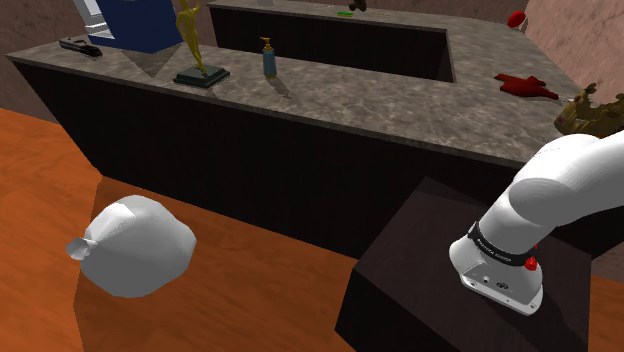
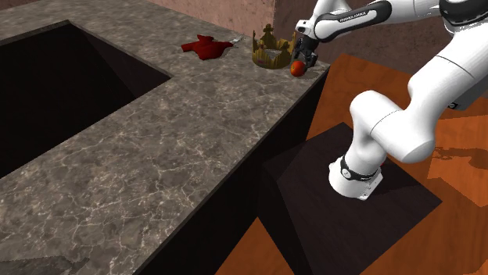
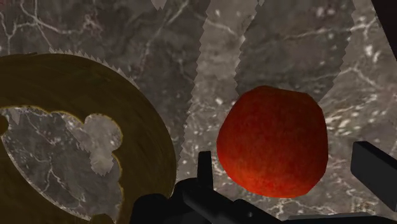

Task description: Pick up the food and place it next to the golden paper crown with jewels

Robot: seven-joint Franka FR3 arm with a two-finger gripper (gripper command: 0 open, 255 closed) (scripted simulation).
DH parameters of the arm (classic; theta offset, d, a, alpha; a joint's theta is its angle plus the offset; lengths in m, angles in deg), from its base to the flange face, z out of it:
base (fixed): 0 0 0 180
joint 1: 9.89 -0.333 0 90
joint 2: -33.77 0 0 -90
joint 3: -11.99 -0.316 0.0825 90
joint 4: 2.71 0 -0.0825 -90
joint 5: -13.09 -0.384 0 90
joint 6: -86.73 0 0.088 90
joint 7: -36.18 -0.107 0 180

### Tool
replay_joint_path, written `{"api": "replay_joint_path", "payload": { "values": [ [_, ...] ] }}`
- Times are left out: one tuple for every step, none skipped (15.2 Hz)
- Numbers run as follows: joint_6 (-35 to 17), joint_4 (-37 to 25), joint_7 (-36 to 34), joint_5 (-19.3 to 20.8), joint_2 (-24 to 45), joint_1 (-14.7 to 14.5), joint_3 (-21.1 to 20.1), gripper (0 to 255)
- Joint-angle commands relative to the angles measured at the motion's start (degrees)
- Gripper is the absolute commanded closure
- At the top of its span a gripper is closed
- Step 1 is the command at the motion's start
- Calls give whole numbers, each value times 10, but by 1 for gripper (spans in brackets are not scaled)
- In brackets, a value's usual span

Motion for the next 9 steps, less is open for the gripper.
{"api": "replay_joint_path", "payload": {
  "values": [
    [28, -2, 12, -19, 4, 42, -49, 0],
    [40, -5, 15, -26, 4, 58, -69, 0],
    [41, -5, 15, -25, 4, 58, -70, 0],
    [41, -5, 15, -25, 3, 58, -70, 0],
    [41, -5, 15, -25, 3, 58, -70, 0],
    [41, -5, 15, -25, 3, 58, -70, 0],
    [41, -5, 15, -25, 3, 58, -70, 0],
    [41, -5, 15, -25, 3, 58, -70, 0],
    [41, -5, 15, -25, 3, 58, -70, 0]
  ]
}}
